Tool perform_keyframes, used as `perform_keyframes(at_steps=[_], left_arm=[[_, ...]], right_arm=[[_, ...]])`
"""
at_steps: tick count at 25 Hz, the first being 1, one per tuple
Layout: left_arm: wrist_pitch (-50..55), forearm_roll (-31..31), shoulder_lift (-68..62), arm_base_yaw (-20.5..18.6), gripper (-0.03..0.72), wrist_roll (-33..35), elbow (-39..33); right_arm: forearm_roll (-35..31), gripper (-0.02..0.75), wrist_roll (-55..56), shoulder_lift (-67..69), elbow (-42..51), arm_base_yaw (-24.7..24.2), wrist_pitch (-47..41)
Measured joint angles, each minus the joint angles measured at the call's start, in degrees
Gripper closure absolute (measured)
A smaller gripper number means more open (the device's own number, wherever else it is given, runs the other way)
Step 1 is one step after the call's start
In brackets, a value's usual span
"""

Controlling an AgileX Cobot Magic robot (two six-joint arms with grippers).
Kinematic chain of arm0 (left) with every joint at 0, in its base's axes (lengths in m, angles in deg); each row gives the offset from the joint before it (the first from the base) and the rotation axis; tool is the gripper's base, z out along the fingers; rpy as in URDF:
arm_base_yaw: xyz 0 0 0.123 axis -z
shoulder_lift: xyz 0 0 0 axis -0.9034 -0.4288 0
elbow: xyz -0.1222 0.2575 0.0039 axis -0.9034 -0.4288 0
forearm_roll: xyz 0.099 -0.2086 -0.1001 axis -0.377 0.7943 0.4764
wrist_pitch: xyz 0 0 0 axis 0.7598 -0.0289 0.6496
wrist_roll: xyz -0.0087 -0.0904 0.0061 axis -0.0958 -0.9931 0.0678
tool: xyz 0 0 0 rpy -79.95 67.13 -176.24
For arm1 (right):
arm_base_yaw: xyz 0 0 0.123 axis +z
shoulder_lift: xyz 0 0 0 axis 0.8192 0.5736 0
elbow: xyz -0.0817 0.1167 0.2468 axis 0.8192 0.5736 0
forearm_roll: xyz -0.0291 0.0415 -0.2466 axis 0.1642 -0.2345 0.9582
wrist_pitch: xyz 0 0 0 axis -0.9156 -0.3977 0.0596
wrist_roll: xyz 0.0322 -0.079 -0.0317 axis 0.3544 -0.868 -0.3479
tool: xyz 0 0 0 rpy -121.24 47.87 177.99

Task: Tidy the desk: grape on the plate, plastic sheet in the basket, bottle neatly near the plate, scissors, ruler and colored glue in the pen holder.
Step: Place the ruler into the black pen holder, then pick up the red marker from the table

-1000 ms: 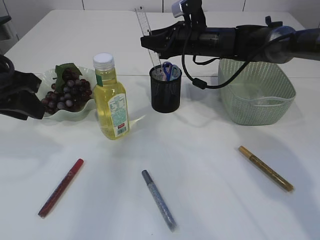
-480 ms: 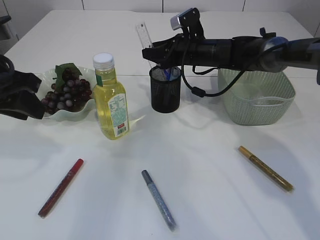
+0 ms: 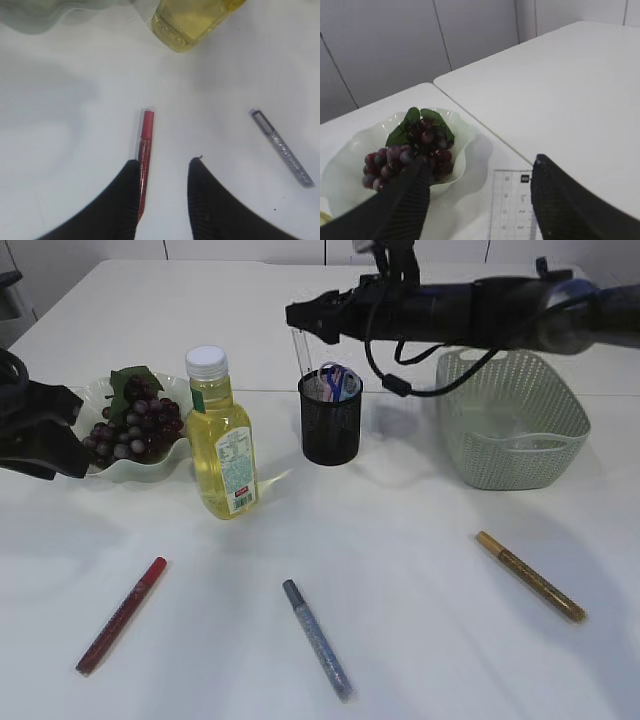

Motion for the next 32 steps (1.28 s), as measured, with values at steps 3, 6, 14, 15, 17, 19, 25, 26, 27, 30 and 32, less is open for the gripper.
perform_keyframes(at_steps=[3, 6, 14, 15, 17, 19, 25, 26, 27, 30, 32], left_arm=[[0.0, 0.0, 0.0, 0.0, 0.449, 0.0, 0.0], [-0.1, 0.0, 0.0, 0.0, 0.449, 0.0, 0.0], [-0.3, 0.0, 0.0, 0.0, 0.449, 0.0, 0.0], [-0.4, 0.0, 0.0, 0.0, 0.449, 0.0, 0.0], [-0.4, 0.0, 0.0, 0.0, 0.449, 0.0, 0.0], [-0.4, 0.0, 0.0, 0.0, 0.449, 0.0, 0.0], [-0.4, 0.0, 0.0, 0.0, 0.449, 0.0, 0.0], [-0.4, -0.1, 0.0, 0.0, 0.449, 0.0, 0.0], [-0.4, -0.7, 0.0, 0.0, 0.449, 0.0, 0.0], [-0.4, -2.9, 0.0, 0.0, 0.448, 0.0, 0.0], [-0.2, -4.8, 0.0, 0.0, 0.444, 0.0, 0.0]], right_arm=[[12.0, 0.235, 15.1, -5.0, 0.0, 0.0, 2.5], [32.0, 0.235, 36.1, -11.0, 0.0, 0.0, 1.5], [71.4, 0.236, 81.4, -24.5, 0.0, 0.0, -18.5], [74.0, 0.236, 84.0, -25.6, 0.0, 0.0, -20.6], [77.6, 0.236, 87.7, -27.7, 0.0, 0.0, -24.0], [80.0, 0.236, 90.6, -29.3, 0.0, 0.0, -26.9], [87.1, 0.237, 96.0, -35.3, 4.5, 2.9, -27.9], [88.2, 0.237, 96.8, -36.3, 6.4, 3.9, -28.1], [89.3, 0.237, 97.1, -37.4, 8.5, 5.2, -28.1], [90.4, 0.237, 97.6, -39.7, 14.9, 8.7, -28.2], [90.4, 0.237, 97.8, -40.5, 19.0, 10.8, -28.2]])
